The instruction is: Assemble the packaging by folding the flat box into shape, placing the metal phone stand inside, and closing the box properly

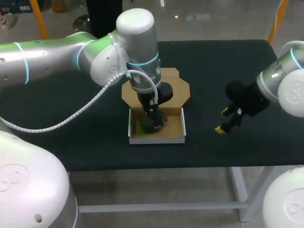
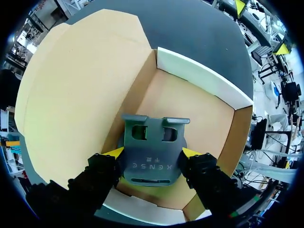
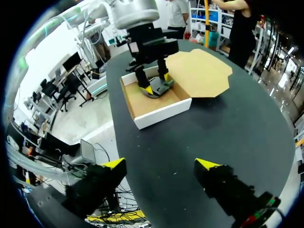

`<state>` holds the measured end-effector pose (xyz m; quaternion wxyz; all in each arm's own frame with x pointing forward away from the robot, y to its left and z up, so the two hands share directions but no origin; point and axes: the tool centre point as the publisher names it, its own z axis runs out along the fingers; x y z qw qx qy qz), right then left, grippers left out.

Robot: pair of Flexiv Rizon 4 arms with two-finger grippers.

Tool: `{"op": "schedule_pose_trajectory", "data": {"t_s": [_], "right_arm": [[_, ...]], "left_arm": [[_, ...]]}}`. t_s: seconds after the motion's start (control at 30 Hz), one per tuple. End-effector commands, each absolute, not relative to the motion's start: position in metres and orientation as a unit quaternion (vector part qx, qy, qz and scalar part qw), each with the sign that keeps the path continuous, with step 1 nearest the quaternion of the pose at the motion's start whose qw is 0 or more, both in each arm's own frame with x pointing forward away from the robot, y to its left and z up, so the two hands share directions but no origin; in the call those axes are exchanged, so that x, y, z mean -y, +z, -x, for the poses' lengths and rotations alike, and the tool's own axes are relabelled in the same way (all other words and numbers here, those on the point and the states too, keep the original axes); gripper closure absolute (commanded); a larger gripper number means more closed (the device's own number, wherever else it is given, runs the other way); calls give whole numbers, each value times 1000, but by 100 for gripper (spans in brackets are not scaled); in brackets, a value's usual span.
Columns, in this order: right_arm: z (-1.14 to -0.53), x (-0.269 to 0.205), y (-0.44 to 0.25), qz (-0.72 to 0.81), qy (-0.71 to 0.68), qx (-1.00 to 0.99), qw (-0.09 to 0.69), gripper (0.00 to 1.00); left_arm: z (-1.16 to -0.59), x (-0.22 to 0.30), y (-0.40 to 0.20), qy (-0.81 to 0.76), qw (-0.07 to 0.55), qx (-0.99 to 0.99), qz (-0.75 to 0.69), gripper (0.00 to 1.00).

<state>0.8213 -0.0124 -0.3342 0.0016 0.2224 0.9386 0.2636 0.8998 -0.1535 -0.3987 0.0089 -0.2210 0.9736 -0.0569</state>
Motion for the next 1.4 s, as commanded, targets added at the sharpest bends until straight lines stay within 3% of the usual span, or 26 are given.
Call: {"op": "schedule_pose_trajectory", "data": {"t_s": [0.03,0.83,0.9,0.93,0.97,1.17,1.4], "right_arm": [[-821,14,-333,-221,266,-938,0,0],[-821,14,-333,-221,266,-938,0,0],[-821,14,-333,-221,266,-938,0,0],[-821,14,-333,-221,266,-938,0,0],[-821,14,-333,-221,266,-938,0,0],[-821,14,-333,-221,266,-938,0,0],[-821,14,-333,-221,266,-938,0,0]], "left_arm": [[-894,148,-392,-58,11,-974,219,100],[-893,157,-405,-62,15,-969,237,100],[-892,157,-405,-60,20,-969,240,48],[-892,156,-405,-60,22,-968,242,6],[-892,156,-404,-60,26,-967,246,0],[-882,155,-387,-65,30,-960,269,0],[-877,159,-367,-56,-10,-951,304,0]]}}
